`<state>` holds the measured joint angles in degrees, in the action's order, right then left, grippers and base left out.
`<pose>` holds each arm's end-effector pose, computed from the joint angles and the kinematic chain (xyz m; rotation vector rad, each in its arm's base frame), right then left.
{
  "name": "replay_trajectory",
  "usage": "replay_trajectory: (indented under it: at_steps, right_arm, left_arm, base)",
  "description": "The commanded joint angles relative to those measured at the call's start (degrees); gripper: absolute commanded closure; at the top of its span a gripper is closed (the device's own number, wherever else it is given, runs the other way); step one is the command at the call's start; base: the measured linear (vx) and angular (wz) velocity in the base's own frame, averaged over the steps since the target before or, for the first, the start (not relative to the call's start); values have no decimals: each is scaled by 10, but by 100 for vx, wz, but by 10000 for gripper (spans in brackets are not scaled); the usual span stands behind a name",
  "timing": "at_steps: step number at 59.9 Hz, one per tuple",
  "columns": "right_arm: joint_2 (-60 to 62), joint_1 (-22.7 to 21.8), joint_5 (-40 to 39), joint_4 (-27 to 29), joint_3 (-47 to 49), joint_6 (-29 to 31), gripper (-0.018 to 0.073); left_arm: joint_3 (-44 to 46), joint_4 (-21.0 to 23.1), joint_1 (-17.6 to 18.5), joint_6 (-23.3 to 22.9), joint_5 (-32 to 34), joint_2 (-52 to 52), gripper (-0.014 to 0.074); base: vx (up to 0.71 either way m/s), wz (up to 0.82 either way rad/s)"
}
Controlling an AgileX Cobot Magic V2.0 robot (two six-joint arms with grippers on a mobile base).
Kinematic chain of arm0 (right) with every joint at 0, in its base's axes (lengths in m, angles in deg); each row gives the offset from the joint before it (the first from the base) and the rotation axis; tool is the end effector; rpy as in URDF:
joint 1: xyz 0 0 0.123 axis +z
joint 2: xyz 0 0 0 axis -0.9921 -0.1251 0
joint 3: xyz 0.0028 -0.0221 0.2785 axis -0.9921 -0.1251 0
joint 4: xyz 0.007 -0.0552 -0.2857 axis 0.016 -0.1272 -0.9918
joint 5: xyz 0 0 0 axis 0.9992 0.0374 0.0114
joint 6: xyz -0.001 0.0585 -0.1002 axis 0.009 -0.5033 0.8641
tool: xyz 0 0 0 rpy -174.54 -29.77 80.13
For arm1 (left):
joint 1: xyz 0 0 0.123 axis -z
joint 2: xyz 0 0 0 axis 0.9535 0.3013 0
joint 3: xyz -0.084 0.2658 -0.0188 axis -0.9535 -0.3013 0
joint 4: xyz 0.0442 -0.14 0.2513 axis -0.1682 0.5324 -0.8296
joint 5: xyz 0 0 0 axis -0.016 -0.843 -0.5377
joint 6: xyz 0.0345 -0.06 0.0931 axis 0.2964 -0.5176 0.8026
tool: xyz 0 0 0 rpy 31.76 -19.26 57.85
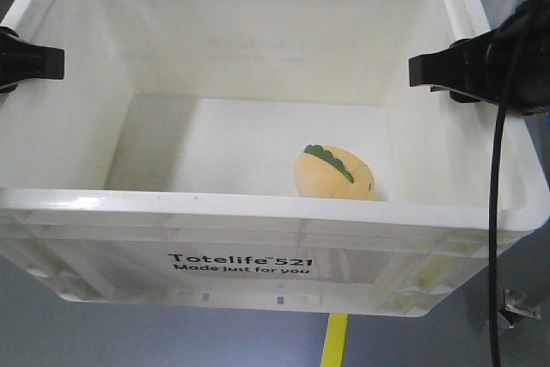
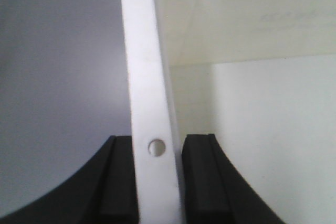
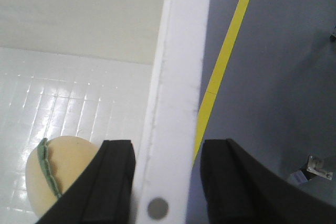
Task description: Place moving items into box and shelve
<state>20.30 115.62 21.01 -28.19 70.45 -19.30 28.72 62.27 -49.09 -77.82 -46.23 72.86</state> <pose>0.2579 0.1201 0.3696 -0.1598 2.3454 0.0139 0.2521 -0.0876 0.3865 0.1507 2.2763 -0.1229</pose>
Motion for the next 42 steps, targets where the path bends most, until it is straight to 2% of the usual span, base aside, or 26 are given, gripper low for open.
replay_trajectory:
  at_steps: [1, 42]
  right_arm:
    - [15, -4, -37, -54, 23, -19, 412]
    - [15, -4, -37, -54, 23, -19, 412]
  left_arm:
    - [24, -23, 4, 0, 80, -20, 456]
    - [24, -23, 4, 0, 80, -20, 456]
  base:
    - [32, -17]
    - [31, -13]
